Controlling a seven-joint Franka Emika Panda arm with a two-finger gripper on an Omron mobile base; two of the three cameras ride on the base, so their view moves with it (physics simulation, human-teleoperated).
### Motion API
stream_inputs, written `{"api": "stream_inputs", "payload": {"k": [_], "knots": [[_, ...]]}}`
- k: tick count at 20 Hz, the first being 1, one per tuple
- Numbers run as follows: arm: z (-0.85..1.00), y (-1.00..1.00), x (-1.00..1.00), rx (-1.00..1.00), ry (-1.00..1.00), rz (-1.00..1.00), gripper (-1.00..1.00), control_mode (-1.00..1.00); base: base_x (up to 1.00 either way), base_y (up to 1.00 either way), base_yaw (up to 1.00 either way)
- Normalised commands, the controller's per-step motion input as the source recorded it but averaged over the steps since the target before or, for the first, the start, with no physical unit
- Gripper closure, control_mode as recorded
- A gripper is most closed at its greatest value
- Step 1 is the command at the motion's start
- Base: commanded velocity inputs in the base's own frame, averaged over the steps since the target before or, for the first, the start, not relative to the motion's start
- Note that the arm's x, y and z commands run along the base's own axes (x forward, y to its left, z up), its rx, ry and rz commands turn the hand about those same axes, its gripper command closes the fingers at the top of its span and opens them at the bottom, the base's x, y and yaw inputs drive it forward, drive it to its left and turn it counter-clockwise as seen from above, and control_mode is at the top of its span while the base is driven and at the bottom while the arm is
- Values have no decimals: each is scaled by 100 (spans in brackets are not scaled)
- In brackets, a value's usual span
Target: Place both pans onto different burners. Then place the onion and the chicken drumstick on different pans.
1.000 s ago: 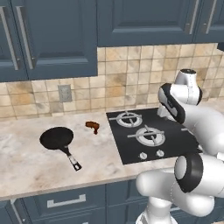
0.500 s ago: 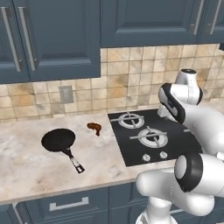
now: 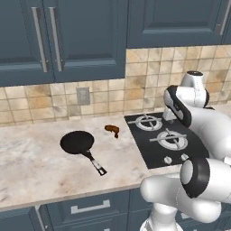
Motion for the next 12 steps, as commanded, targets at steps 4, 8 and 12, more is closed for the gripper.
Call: {"api": "stream_inputs", "payload": {"k": [4,8,12], "knots": [[0,0,0,0,0,0,-100,100,23,17,0],[0,0,0,0,0,0,-100,100,28,6,0],[0,1,1,0,0,0,-100,-100,0,0,0]]}}
